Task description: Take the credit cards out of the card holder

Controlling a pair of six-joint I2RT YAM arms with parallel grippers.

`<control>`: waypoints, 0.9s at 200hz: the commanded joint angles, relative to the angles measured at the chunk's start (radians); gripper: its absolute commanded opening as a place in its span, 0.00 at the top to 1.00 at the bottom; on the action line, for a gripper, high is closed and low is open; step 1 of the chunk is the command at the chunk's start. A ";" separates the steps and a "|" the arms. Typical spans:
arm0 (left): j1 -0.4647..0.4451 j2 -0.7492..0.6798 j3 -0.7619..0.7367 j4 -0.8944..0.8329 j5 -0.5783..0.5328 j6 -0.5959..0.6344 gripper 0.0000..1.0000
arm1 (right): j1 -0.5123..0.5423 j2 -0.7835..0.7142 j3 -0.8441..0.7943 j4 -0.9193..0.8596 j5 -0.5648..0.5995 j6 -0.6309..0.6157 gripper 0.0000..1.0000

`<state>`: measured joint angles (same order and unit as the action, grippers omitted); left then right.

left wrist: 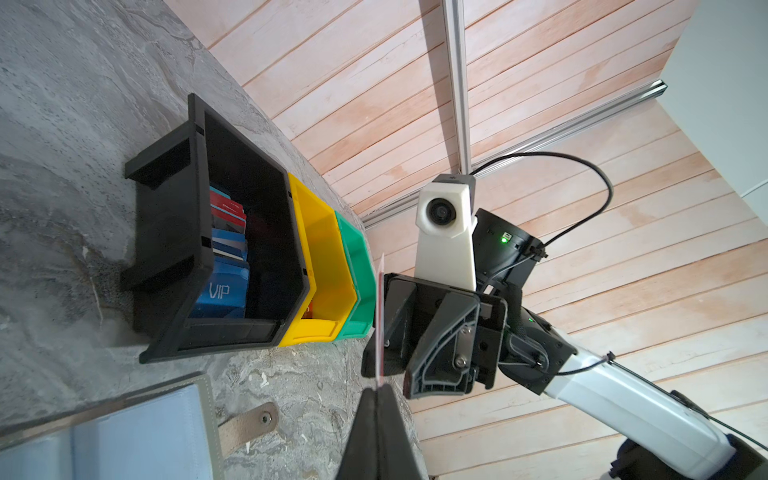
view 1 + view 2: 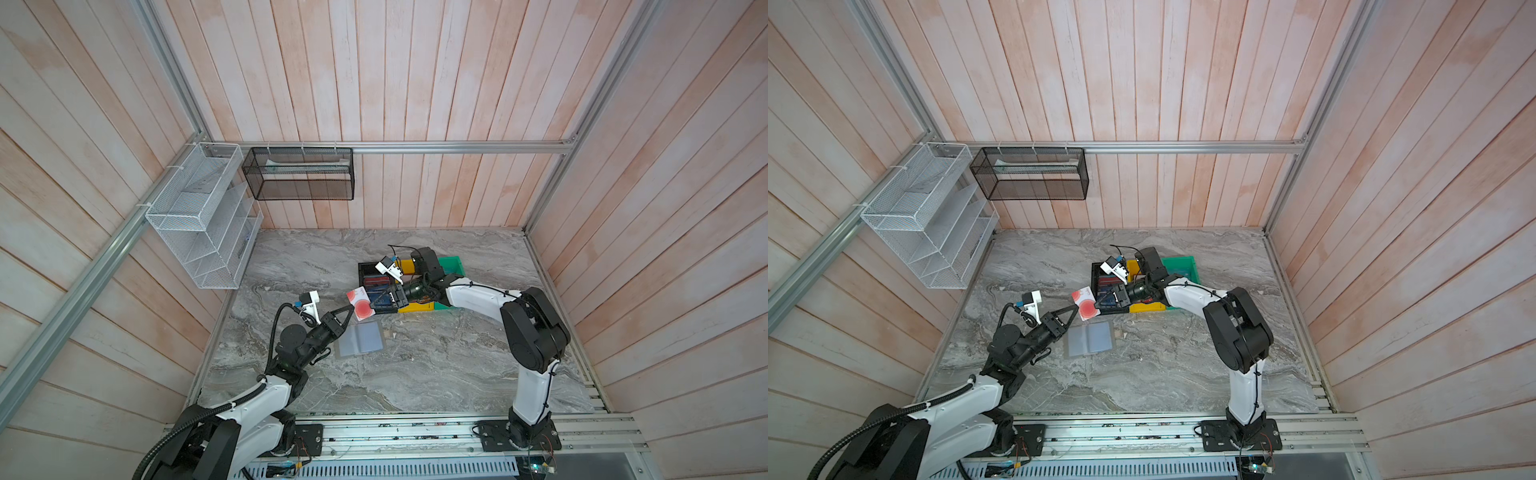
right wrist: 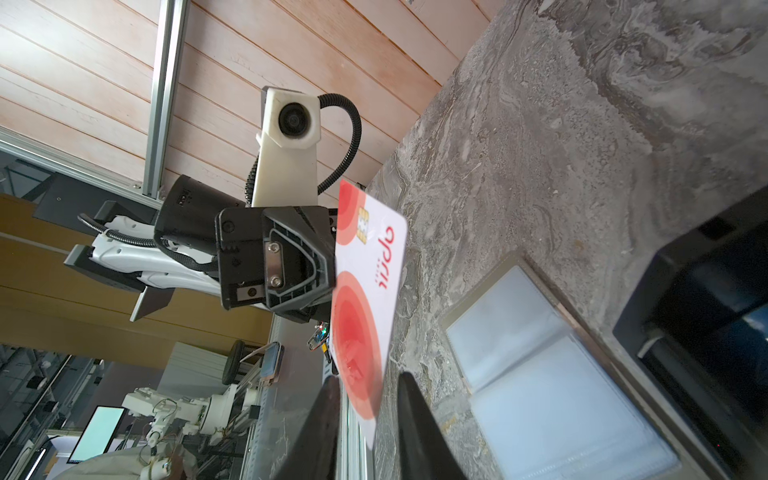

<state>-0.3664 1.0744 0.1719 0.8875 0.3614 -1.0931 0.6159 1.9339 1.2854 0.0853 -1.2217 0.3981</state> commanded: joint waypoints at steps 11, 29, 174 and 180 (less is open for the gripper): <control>-0.005 0.009 0.025 0.037 -0.001 0.003 1.00 | 0.017 0.026 0.031 0.023 -0.040 0.004 0.78; -0.005 0.009 0.028 0.030 0.000 0.004 1.00 | 0.022 0.030 0.030 0.024 -0.047 0.003 0.81; -0.003 -0.168 0.170 -0.515 -0.083 0.228 0.63 | -0.096 -0.084 0.104 -0.566 0.062 -0.443 1.00; -0.003 -0.173 0.183 -0.548 -0.094 0.244 0.61 | -0.108 -0.094 0.126 -0.644 0.128 -0.502 1.00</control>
<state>-0.3717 0.9386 0.3092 0.5106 0.3264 -0.9463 0.5533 1.9125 1.3342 -0.2394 -1.2236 0.1505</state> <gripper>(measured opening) 0.362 0.047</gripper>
